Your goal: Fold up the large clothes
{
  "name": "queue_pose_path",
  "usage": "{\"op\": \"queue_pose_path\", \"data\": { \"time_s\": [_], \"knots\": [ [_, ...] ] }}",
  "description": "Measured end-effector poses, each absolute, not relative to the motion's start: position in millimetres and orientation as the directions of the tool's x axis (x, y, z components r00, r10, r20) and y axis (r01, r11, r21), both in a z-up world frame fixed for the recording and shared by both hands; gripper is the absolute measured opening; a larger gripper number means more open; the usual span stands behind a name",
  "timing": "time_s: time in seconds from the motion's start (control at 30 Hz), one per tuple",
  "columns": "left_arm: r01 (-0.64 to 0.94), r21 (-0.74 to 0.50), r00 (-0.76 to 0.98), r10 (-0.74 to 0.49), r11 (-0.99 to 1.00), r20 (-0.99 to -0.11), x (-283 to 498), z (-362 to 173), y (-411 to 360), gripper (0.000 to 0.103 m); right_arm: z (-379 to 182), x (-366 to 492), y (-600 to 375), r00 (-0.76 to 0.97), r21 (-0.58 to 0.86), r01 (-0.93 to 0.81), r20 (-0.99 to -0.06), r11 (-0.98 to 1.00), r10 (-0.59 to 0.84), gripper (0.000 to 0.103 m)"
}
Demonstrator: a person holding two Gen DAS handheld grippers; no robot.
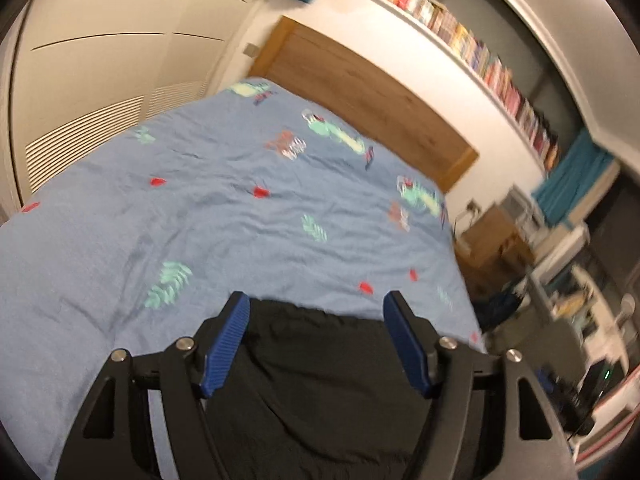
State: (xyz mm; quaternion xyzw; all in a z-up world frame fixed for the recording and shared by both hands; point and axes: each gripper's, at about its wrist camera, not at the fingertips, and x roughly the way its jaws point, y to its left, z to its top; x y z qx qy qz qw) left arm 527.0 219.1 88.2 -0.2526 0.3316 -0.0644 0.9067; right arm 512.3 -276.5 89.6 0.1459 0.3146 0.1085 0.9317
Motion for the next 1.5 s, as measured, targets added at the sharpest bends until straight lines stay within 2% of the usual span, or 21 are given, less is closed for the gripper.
{"op": "queue_pose_path", "data": {
  "time_s": [0.27, 0.4, 0.53, 0.7, 0.93, 1.1, 1.3, 1.5],
  "knots": [
    [0.123, -0.405, 0.620, -0.389, 0.906, -0.681, 547, 26, 82, 0.068, 46, 526, -202, 0.708, 0.224, -0.190, -0.643, 0.956, 0.291, 0.082],
    [0.155, -0.291, 0.612, -0.323, 0.944, -0.722, 575, -4, 34, 0.068, 12, 548, -174, 0.671, 0.131, -0.222, -0.699, 0.966, 0.249, 0.082],
    [0.119, -0.248, 0.593, -0.270, 0.961, -0.759, 616, -35, 17, 0.072, -20, 583, -176, 0.643, 0.113, -0.188, -0.737, 0.976, 0.209, 0.083],
    [0.079, -0.211, 0.551, -0.219, 0.974, -0.805, 662, -75, 4, 0.081, -59, 628, -186, 0.602, 0.138, -0.131, -0.776, 0.982, 0.189, 0.086],
    [0.049, -0.184, 0.524, -0.183, 0.982, -0.832, 695, -108, -5, 0.084, -101, 664, -191, 0.560, 0.143, -0.109, -0.808, 0.984, 0.180, 0.089],
    [0.064, -0.157, 0.515, -0.167, 0.986, -0.841, 683, -94, -5, 0.084, -94, 661, -189, 0.528, 0.134, -0.116, -0.831, 0.984, 0.175, 0.089],
    [0.075, -0.143, 0.578, -0.160, 0.987, -0.800, 628, -49, 37, 0.084, -49, 598, -214, 0.608, 0.083, -0.159, -0.777, 0.984, 0.164, 0.089],
    [-0.018, -0.162, 0.535, -0.128, 0.987, -0.835, 612, -80, 83, 0.084, -68, 563, -266, 0.595, 0.107, -0.074, -0.793, 0.991, 0.130, 0.090]
  ]
}}
